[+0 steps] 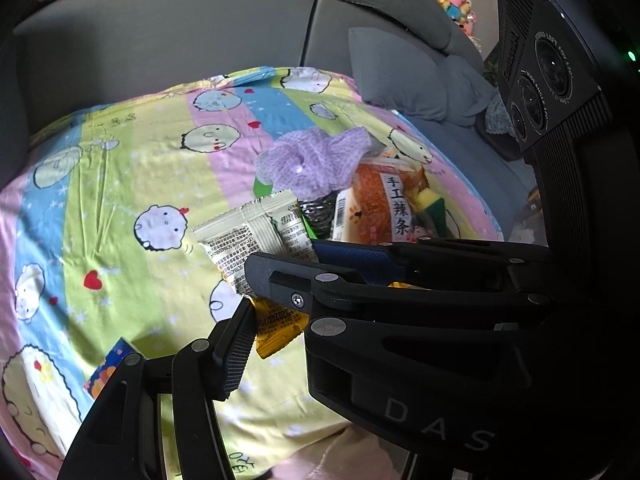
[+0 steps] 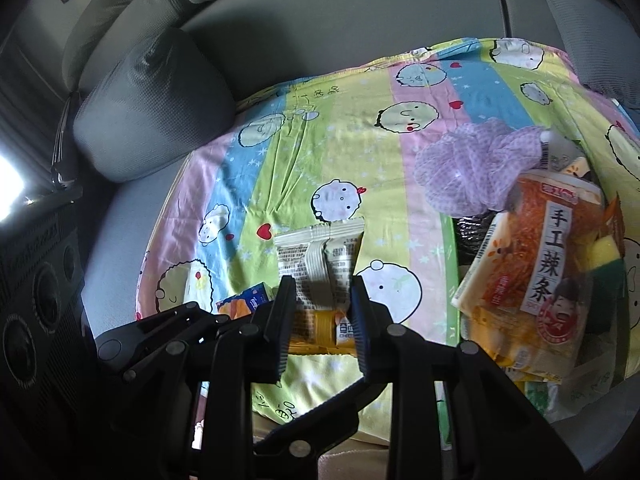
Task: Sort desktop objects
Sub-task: 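Carry the snack packet with the right tool over the green box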
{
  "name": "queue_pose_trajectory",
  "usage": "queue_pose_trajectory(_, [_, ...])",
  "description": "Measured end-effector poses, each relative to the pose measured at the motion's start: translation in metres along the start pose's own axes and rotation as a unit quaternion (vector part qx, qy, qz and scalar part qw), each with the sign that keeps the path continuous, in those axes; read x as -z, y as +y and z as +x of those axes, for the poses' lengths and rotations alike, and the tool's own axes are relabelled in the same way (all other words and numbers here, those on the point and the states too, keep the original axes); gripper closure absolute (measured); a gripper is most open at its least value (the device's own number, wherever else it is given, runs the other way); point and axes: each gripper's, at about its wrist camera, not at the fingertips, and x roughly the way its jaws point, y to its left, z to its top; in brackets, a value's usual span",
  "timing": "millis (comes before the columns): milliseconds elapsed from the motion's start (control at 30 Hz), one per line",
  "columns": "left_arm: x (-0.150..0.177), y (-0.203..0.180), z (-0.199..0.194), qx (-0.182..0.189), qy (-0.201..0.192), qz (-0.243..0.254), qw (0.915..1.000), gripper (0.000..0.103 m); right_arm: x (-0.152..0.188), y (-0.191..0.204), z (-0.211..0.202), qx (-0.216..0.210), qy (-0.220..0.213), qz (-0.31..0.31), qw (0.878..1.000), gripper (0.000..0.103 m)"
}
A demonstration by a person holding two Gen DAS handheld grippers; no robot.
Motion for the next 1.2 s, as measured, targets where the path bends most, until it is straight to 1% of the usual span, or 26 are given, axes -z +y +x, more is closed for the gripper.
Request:
queue_pose_trajectory(733, [-0.01, -0.046, 0.01, 0.003, 0.001, 0.037, 0.9993, 0.044, 0.007, -0.036, -0.033, 0.004, -0.031, 0.024, 0.999, 0.075])
queue_pose_trajectory(1200, [-0.023, -0.078, 0.02, 0.02, 0.003, 0.064, 0.9977, 0.044, 0.009, -0.061, -0.059, 0.021, -0.051, 0.045, 0.997, 0.075])
